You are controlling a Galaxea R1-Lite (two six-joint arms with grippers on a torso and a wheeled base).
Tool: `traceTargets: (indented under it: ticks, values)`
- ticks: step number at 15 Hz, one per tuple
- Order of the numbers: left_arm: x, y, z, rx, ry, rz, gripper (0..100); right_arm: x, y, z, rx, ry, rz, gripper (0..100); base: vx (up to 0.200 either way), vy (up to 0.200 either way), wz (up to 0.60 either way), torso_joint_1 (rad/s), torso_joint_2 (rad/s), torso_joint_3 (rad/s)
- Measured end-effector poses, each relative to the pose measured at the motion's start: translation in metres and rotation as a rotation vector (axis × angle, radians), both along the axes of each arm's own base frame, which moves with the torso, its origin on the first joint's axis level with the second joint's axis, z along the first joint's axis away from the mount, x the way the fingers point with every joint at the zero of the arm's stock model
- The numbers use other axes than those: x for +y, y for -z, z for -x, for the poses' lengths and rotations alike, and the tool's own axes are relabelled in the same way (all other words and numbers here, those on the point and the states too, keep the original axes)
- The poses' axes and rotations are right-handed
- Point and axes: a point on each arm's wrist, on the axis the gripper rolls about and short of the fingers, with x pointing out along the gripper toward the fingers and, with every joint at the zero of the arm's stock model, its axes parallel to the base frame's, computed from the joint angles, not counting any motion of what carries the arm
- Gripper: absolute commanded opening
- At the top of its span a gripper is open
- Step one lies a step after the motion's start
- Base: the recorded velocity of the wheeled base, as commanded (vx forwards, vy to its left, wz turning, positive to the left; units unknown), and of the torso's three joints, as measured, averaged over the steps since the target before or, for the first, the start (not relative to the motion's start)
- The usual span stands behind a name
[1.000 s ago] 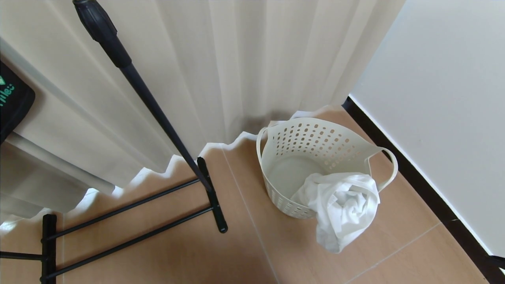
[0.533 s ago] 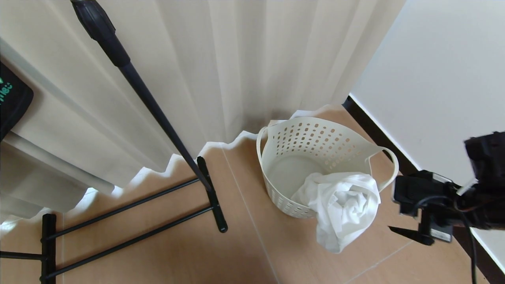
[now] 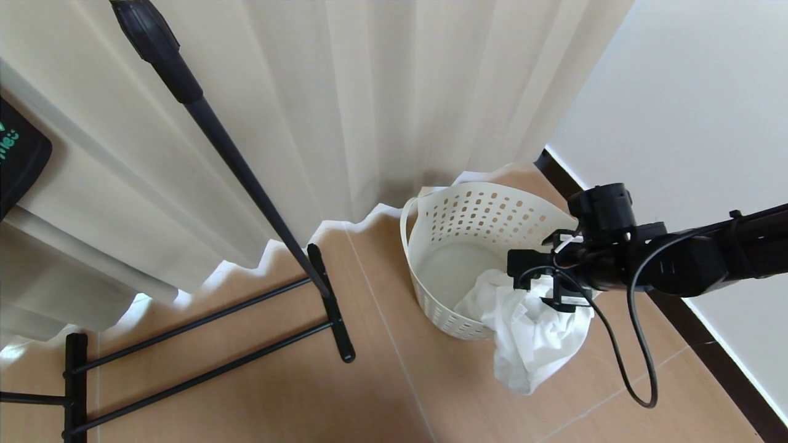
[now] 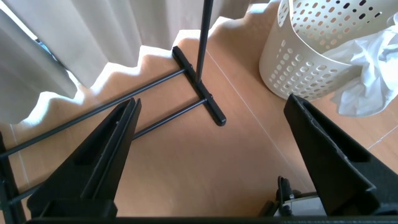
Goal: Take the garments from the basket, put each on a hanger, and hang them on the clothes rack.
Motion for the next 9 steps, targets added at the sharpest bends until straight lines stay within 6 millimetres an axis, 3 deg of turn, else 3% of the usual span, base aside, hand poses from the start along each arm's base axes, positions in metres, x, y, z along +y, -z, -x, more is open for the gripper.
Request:
traceTargets:
  ticks: [5,9]
  values:
    - [0.000,0.000,0.000,0.000,0.000,0.000,100,0.007,0.018,-0.010,0.032,-0.002,0.019,100,0.000,0.000,0.00,0.000,0.00,0.000]
    - [0.000,0.000,0.000,0.000,0.000,0.000,100,0.011,0.027,-0.026,-0.049,0.023,0.014,100,0.000,0.000,0.00,0.000,0.00,0.000]
